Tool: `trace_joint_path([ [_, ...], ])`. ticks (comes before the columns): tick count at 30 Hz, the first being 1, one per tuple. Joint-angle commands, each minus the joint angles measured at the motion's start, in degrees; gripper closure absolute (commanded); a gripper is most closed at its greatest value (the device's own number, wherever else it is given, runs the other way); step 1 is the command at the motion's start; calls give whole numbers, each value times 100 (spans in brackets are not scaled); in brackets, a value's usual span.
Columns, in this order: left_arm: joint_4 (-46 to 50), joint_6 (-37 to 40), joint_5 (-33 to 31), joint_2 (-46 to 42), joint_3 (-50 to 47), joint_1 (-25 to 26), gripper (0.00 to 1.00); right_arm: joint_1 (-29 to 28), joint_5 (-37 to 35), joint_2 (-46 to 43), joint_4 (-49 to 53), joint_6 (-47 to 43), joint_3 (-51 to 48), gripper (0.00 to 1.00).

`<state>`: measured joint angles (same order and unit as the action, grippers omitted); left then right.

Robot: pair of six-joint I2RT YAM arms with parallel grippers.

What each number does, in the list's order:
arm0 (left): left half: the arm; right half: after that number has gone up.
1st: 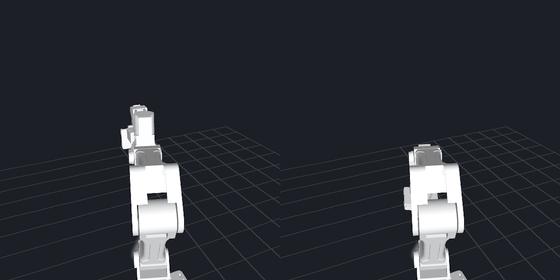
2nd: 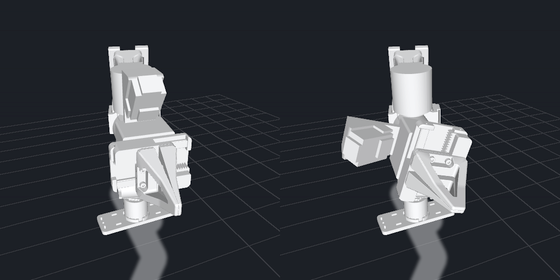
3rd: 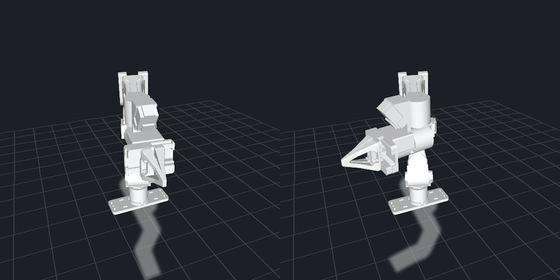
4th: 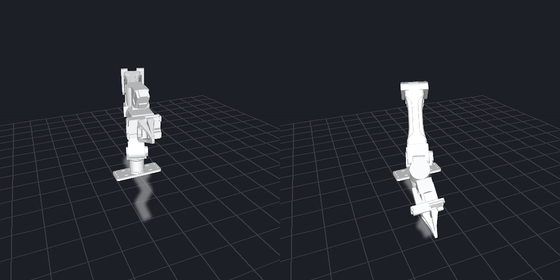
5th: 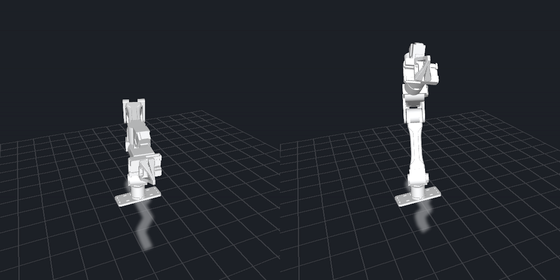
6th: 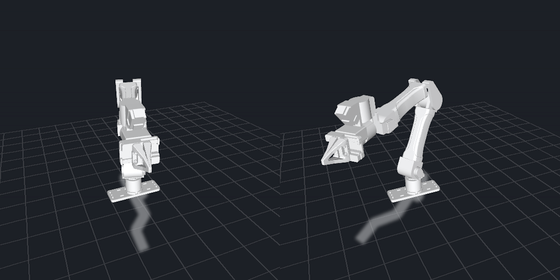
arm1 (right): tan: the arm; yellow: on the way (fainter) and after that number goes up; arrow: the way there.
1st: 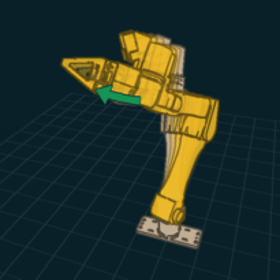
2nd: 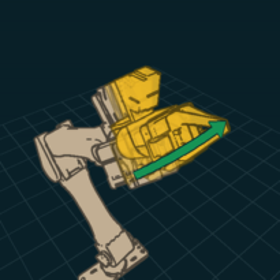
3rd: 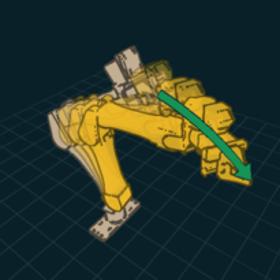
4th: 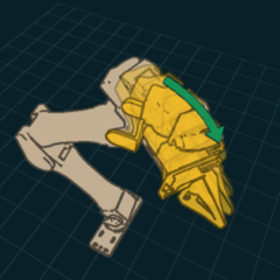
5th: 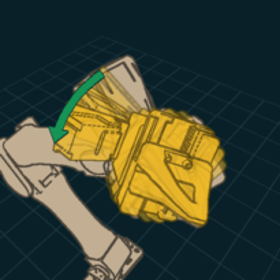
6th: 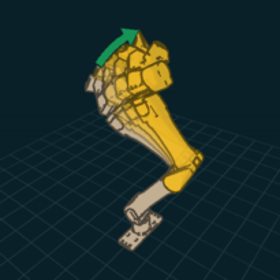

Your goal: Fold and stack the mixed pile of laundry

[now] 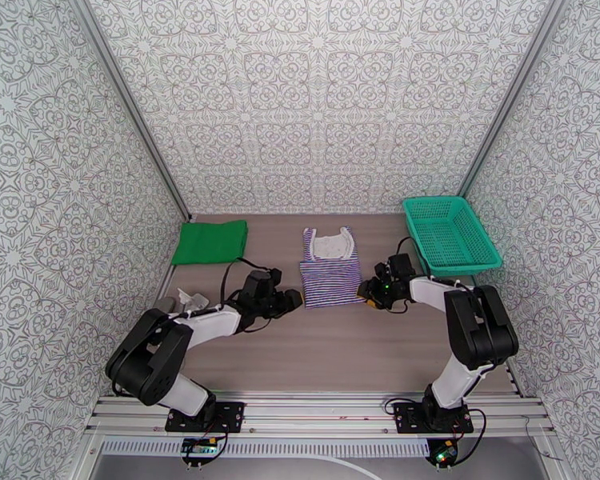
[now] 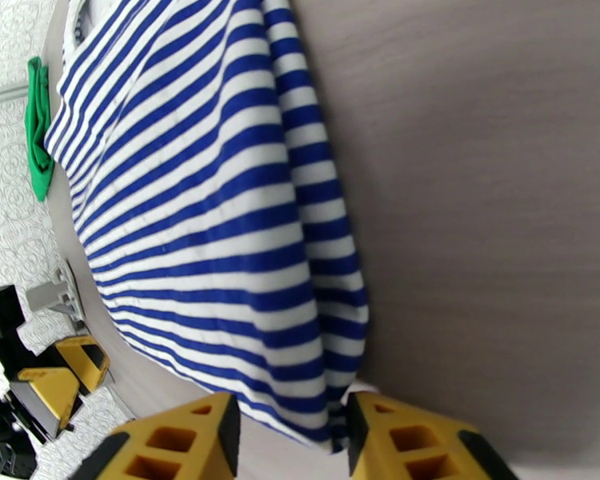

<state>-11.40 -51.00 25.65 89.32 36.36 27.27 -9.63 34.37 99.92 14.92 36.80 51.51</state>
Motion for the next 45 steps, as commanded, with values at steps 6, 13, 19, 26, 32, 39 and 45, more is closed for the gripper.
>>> trace_joint_path([
  [6,-279,-852,-479,96,-174,277,44,31,-100,-40,41,67,-53,80],
  [13,-1166,-1617,-646,524,-200,697,51,31,-125,-40,125,29,-9,91],
  [19,-969,-1762,-963,890,21,883,56,31,-88,-25,124,12,4,92],
  [26,-644,-1606,-1106,1147,361,913,57,31,-54,-16,67,18,-53,93],
  [32,-196,-1387,-1445,1190,671,894,63,31,-5,-8,20,38,-52,94],
  [39,142,-1190,-1577,1233,922,877,83,31,8,-15,11,56,-55,95],
  [45,641,-962,-1790,996,1093,936,100,31,-27,-117,37,82,-86,99],
])
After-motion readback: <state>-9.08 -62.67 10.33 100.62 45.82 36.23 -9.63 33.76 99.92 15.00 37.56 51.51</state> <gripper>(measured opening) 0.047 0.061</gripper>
